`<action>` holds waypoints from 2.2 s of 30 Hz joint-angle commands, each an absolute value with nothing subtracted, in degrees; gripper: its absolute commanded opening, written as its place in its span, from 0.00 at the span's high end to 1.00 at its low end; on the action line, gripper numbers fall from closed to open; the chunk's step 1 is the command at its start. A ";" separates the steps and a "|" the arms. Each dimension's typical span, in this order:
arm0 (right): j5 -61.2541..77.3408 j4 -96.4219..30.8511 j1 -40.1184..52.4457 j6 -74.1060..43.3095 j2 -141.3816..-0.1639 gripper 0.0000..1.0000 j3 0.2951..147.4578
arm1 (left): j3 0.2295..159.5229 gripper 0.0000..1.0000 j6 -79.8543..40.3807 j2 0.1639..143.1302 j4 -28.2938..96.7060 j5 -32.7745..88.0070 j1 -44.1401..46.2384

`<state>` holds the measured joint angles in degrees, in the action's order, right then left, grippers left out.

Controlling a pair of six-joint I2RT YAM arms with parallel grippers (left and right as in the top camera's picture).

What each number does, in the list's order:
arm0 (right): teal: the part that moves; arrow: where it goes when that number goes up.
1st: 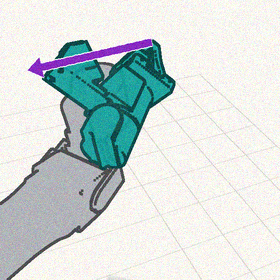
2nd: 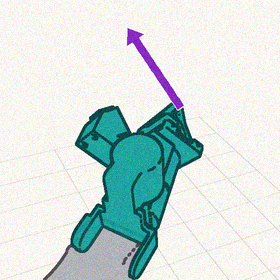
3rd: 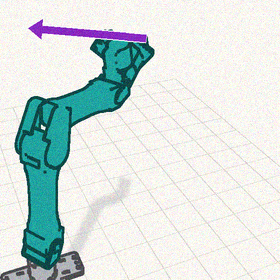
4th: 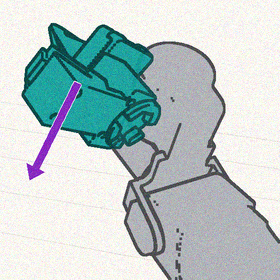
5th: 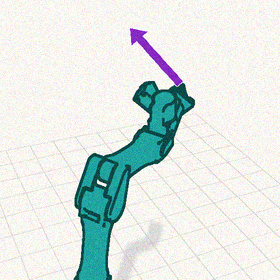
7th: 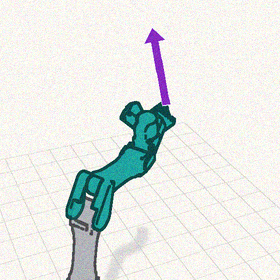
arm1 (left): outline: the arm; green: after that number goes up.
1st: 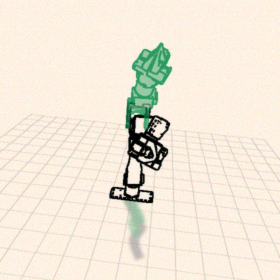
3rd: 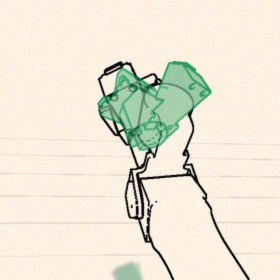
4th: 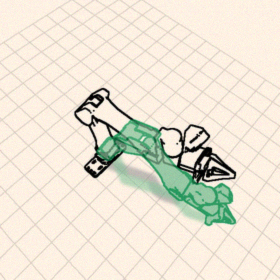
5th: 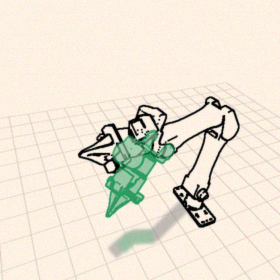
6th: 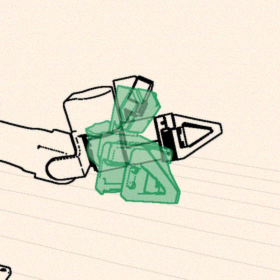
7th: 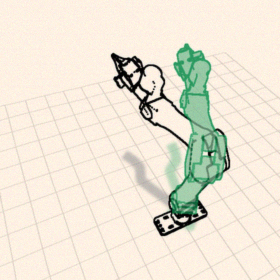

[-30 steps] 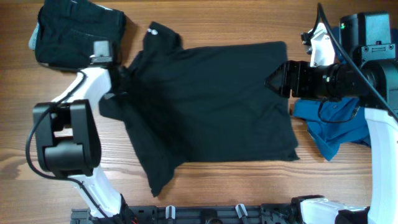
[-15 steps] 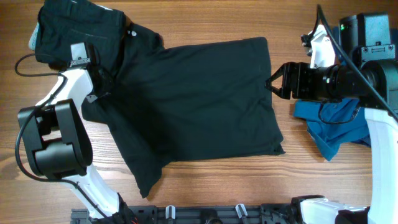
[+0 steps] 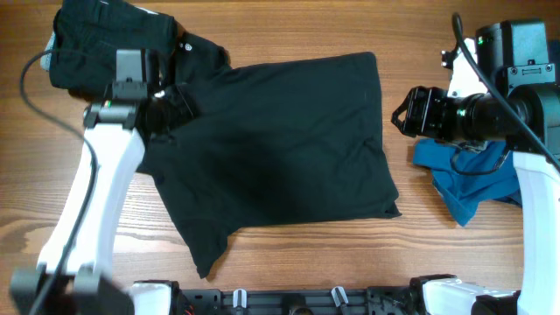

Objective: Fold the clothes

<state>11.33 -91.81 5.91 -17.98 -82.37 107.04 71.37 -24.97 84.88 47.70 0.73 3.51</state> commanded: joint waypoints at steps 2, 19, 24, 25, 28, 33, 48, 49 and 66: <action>10.33 -92.14 6.04 -19.31 -80.71 0.24 106.26 | 71.66 0.01 -27.94 74.11 56.12 3.77 6.74; 19.38 -91.29 6.04 -15.22 -73.69 0.25 89.38 | 69.82 0.00 -32.71 59.83 91.29 15.66 7.51; 19.62 -88.42 6.04 -16.71 -70.67 0.22 82.83 | 63.29 0.00 -35.79 54.96 93.12 15.64 7.51; 19.62 -87.99 6.04 -16.73 -70.30 0.22 81.78 | 61.87 0.00 -36.71 53.89 93.06 15.66 7.53; 20.58 -86.37 6.04 -16.73 -69.95 0.21 78.87 | 55.94 0.00 -38.30 49.39 90.94 17.63 7.51; 23.24 -82.39 6.07 -16.71 -69.95 0.21 73.97 | 48.95 0.00 -38.44 46.39 88.05 20.40 7.51; 25.30 -65.65 6.04 -23.27 -70.06 0.18 54.98 | 37.10 0.01 -38.39 46.54 82.00 22.35 7.66; 25.30 -63.96 6.04 -24.60 -70.06 0.17 53.23 | 35.75 0.02 -38.39 46.54 80.90 23.64 7.66; 23.75 -53.01 6.04 -36.51 -70.39 0.12 41.65 | 29.82 0.07 -47.07 46.57 76.38 17.10 7.66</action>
<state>24.38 -53.43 5.91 -34.92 -70.52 42.04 35.09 -38.30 46.65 70.41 23.97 7.25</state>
